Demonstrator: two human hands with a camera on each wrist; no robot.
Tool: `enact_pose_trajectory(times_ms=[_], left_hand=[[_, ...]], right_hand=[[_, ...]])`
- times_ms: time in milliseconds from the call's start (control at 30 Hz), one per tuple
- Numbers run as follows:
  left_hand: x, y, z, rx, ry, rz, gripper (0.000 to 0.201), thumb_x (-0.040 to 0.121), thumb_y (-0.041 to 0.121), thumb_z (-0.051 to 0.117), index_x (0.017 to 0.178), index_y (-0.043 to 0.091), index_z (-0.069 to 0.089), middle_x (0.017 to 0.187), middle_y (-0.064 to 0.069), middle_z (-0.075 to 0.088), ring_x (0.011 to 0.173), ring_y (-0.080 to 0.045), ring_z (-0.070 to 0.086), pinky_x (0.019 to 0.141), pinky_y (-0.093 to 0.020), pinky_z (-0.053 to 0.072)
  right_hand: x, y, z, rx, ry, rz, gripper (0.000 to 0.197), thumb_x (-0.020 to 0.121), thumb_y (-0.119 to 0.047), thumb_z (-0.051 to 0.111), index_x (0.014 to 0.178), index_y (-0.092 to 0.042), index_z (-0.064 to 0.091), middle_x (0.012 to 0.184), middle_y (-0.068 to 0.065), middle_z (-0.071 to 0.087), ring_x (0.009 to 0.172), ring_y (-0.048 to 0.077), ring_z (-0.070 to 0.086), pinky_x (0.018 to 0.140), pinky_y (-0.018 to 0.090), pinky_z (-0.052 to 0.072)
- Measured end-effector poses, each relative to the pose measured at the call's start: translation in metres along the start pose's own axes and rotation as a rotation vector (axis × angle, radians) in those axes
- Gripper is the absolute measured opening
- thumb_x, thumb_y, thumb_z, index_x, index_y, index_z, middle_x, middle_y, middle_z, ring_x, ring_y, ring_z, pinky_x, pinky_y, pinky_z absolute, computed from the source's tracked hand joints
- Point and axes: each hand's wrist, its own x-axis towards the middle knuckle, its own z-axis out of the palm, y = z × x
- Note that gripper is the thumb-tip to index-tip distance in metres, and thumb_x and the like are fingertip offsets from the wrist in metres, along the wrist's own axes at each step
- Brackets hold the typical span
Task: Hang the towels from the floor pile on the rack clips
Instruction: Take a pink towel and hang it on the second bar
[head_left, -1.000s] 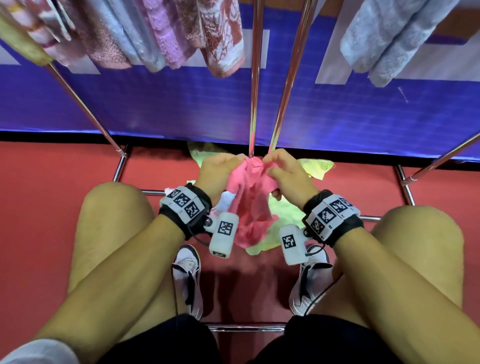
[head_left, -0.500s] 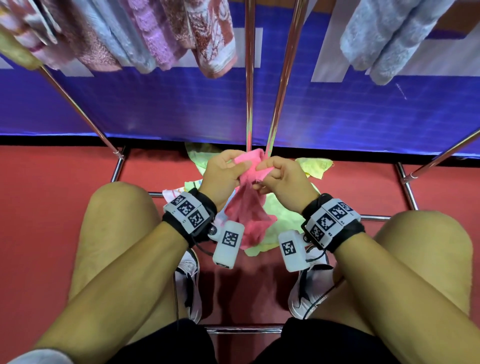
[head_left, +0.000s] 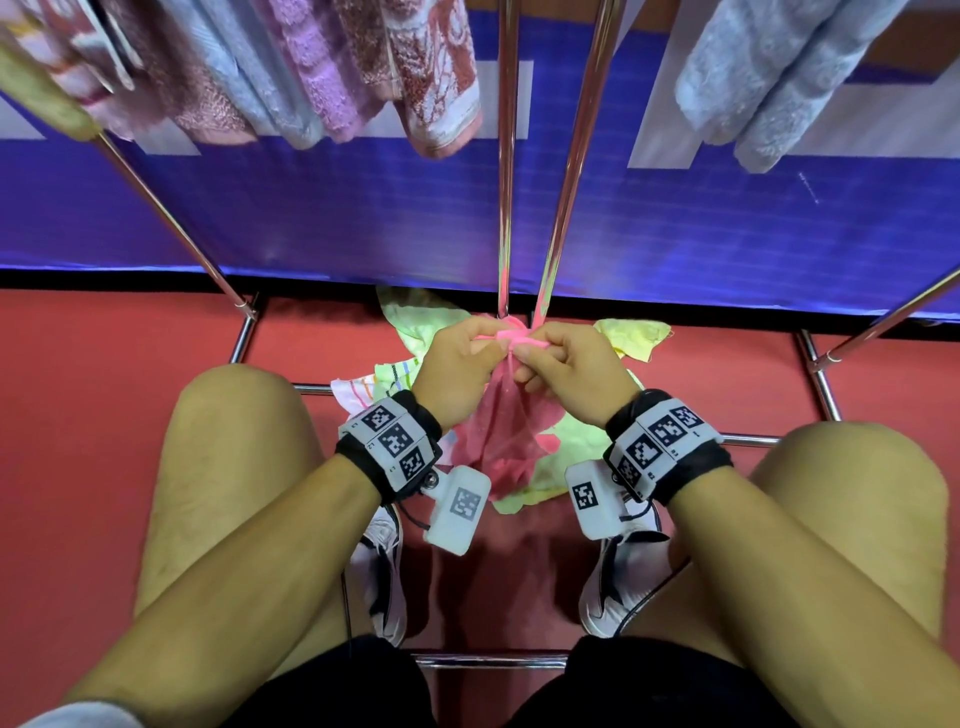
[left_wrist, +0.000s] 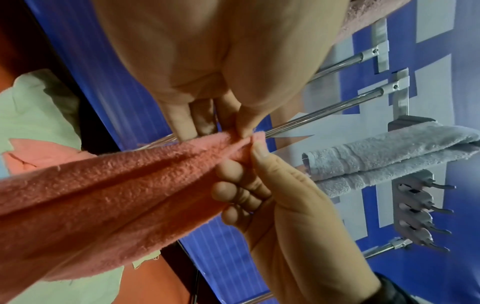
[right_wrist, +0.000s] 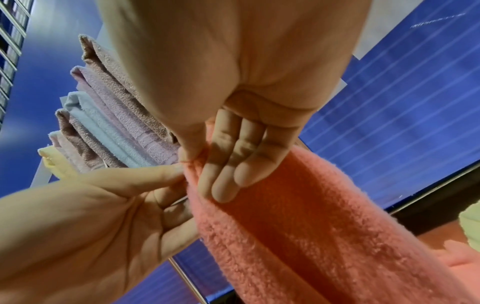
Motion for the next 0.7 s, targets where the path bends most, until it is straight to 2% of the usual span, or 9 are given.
enact_pose_trajectory(times_ms=[100,167,233,367,467,533,600,633,700], left_hand=[[-0.0015,0.0002,-0.0014,-0.021,0.067,0.016,0.007,0.087,0.014,0.069,0.087,0.019,0.074,0.093,-0.033,0.068,0.081,-0.036,0.064,0.087,-0.067,0.05],[-0.0017,-0.0003,-0.0021,-0.029,0.08,0.006,0.009,0.091,0.005,0.065,0.094,0.007,0.073,0.097,-0.033,0.069,0.084,-0.038,0.067,0.087,-0.063,0.052],[-0.0028,-0.0007,-0.0018,-0.034,0.066,-0.007,0.013,0.095,0.002,0.059,0.1,0.0,0.071,0.1,-0.031,0.07,0.093,-0.041,0.069,0.089,-0.057,0.055],[-0.0042,-0.0004,-0.0021,-0.032,0.044,0.0,0.02,0.098,0.003,0.054,0.097,0.009,0.073,0.101,-0.027,0.071,0.096,-0.041,0.07,0.09,-0.05,0.057],[-0.0042,-0.001,-0.0023,-0.018,0.034,0.023,0.02,0.098,0.004,0.055,0.097,0.011,0.074,0.097,-0.026,0.072,0.09,-0.035,0.071,0.09,-0.053,0.056],[-0.0036,-0.0029,-0.0018,0.007,0.025,0.051,0.024,0.096,0.01,0.056,0.091,0.021,0.077,0.095,-0.03,0.07,0.085,-0.039,0.069,0.089,-0.06,0.053],[-0.0036,-0.0046,-0.0014,0.048,0.007,0.08,0.025,0.091,0.018,0.057,0.088,0.029,0.079,0.092,-0.028,0.071,0.085,-0.05,0.066,0.088,-0.064,0.051],[-0.0041,-0.0045,-0.0017,0.058,-0.001,0.091,0.023,0.09,0.022,0.058,0.088,0.031,0.079,0.091,-0.025,0.072,0.087,-0.051,0.066,0.088,-0.064,0.051],[-0.0053,-0.003,-0.002,0.058,-0.011,0.106,0.015,0.085,0.028,0.064,0.088,0.03,0.079,0.089,-0.02,0.074,0.089,-0.044,0.068,0.089,-0.062,0.051]], right_hand=[[0.0008,-0.0014,0.0019,-0.051,0.0,-0.014,0.021,0.096,-0.025,0.061,0.084,-0.009,0.066,0.071,0.006,0.073,0.063,0.025,0.07,0.051,0.017,0.046],[0.0009,-0.0021,0.0051,-0.069,-0.005,-0.029,0.021,0.096,-0.025,0.06,0.083,-0.01,0.066,0.07,0.005,0.072,0.06,0.022,0.069,0.052,0.019,0.048],[0.0019,-0.0013,0.0069,-0.065,0.006,-0.032,0.021,0.097,-0.024,0.06,0.084,-0.008,0.066,0.068,0.005,0.072,0.059,0.022,0.069,0.056,0.025,0.053],[0.0049,0.0029,0.0072,-0.063,0.029,-0.027,0.022,0.097,-0.023,0.06,0.085,-0.005,0.065,0.066,0.004,0.072,0.058,0.024,0.069,0.059,0.033,0.057],[0.0047,0.0045,0.008,-0.075,0.025,-0.026,0.022,0.096,-0.023,0.06,0.085,-0.006,0.066,0.066,0.004,0.072,0.058,0.024,0.069,0.06,0.033,0.057],[0.004,0.0051,0.008,-0.076,0.022,-0.02,0.021,0.096,-0.023,0.06,0.084,-0.007,0.066,0.066,0.005,0.072,0.059,0.024,0.069,0.058,0.031,0.056],[0.0035,0.0052,0.0074,-0.074,0.024,-0.012,0.02,0.096,-0.023,0.06,0.082,-0.009,0.066,0.066,0.005,0.072,0.059,0.025,0.069,0.055,0.026,0.053],[0.0032,0.0053,0.007,-0.071,0.025,-0.01,0.02,0.096,-0.024,0.061,0.082,-0.01,0.066,0.066,0.005,0.072,0.058,0.025,0.068,0.054,0.024,0.051],[0.0021,0.0041,0.0066,-0.066,0.031,-0.02,0.021,0.096,-0.024,0.061,0.082,-0.01,0.067,0.065,0.005,0.071,0.057,0.023,0.068,0.053,0.022,0.05]])
